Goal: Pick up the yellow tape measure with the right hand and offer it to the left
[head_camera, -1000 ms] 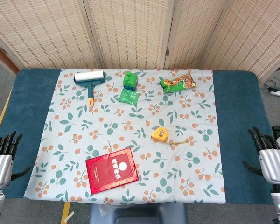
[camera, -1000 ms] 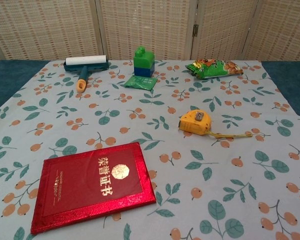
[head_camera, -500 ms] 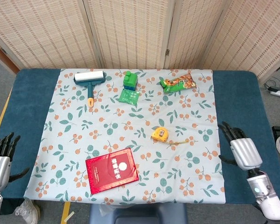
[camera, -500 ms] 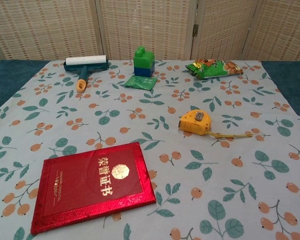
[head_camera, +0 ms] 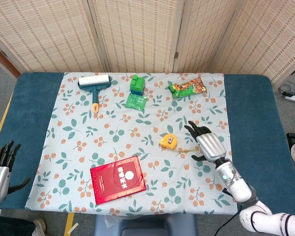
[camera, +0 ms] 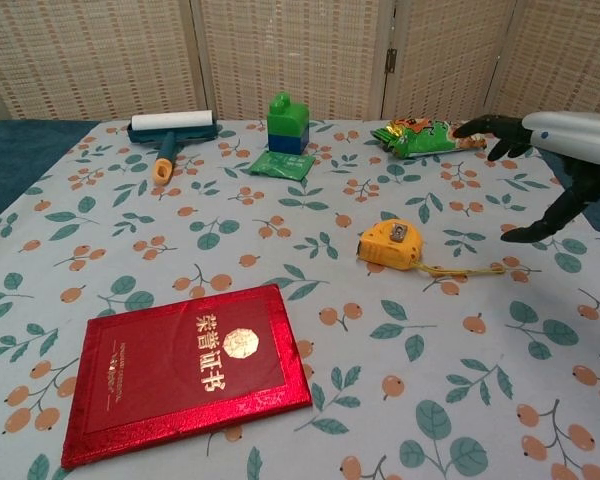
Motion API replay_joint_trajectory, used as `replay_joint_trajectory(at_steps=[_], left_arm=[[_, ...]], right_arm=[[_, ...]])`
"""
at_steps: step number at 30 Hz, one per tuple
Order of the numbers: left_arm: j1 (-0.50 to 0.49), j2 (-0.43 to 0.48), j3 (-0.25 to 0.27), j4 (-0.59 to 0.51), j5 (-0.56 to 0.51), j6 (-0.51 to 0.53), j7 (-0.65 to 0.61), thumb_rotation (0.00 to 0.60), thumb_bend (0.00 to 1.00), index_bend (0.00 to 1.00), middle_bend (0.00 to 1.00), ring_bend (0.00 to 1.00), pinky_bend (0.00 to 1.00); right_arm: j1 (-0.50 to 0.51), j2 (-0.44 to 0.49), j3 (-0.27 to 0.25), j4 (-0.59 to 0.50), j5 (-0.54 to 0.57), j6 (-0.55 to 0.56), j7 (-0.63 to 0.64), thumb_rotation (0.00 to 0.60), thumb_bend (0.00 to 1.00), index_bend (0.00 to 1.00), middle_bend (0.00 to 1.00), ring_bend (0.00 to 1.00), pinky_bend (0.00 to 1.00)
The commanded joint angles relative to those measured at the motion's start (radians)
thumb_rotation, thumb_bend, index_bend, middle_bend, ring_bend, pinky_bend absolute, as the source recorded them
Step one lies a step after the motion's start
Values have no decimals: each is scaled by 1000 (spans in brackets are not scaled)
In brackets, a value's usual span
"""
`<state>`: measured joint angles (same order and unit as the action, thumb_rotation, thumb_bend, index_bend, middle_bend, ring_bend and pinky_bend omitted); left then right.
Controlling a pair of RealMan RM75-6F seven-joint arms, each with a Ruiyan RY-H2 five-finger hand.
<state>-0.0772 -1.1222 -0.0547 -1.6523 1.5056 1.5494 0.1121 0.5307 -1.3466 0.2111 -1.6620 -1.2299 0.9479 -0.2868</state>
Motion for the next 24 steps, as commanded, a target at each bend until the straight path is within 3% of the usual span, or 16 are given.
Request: replay_joint_trajectory(at_steps=[1, 9, 24], left_arm=[[3, 2, 2, 1, 0, 2, -2, 600, 136, 104, 52, 61, 0], [8, 8, 8, 2, 6, 0, -19, 600, 136, 104, 52, 61, 0], [12, 16, 14, 5, -13, -25, -42, 600, 136, 104, 52, 61, 0]], right_arm=[[71, -89, 25, 71, 76, -48, -58, 600, 224, 0, 17, 139, 131], [171, -245, 48, 220, 213, -85, -117, 600, 223, 0, 0, 104, 112], [270, -392, 46, 436, 251, -127, -106, 600, 224, 0, 0, 107, 112]])
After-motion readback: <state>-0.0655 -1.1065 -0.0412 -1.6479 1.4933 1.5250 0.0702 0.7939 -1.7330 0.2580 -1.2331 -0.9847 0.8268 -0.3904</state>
